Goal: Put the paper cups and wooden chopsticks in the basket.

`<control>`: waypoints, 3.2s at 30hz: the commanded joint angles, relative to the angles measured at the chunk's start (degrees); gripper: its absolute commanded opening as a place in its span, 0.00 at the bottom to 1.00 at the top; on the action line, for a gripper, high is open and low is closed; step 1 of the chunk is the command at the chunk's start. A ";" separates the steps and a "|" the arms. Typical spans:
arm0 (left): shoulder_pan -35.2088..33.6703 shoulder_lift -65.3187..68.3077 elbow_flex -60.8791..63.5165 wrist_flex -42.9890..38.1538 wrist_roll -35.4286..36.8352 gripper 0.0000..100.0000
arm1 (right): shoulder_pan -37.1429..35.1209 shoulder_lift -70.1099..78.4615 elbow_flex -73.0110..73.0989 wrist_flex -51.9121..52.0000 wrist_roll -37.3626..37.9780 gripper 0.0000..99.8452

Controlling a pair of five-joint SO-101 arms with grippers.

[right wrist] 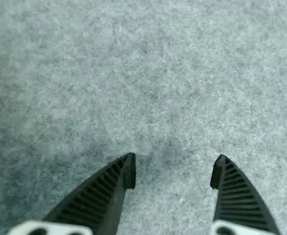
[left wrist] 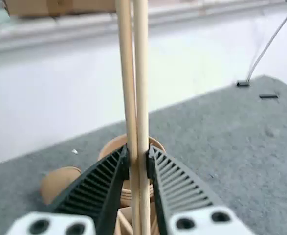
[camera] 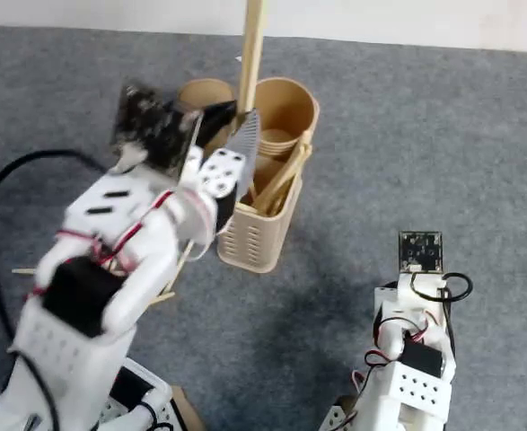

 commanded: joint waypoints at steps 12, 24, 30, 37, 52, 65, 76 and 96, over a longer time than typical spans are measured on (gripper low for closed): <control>0.57 -5.49 11.56 -6.07 0.70 0.15 | -0.57 -0.75 1.80 -1.01 0.44 0.26; -21.85 -12.44 12.88 1.41 -1.49 0.15 | -0.57 -0.75 1.80 -1.01 0.44 0.26; -35.74 -1.63 12.70 9.32 -7.21 0.15 | -0.57 -0.75 1.80 -1.01 0.44 0.26; -36.88 25.54 10.59 13.45 -21.10 0.15 | -0.57 -0.75 1.80 -1.01 0.44 0.26; -41.89 65.19 -20.00 21.36 -29.63 0.16 | -0.57 -0.75 1.80 -1.01 0.62 0.26; -40.40 82.59 -33.71 24.35 -31.82 0.16 | -0.57 -0.75 1.80 -1.01 0.62 0.26; -39.69 87.60 -37.93 25.41 -31.82 0.02 | -0.57 -0.75 1.80 -1.01 0.62 0.26; -36.53 75.82 -66.68 44.22 -27.43 0.00 | -0.57 -0.75 1.80 -1.01 0.62 0.26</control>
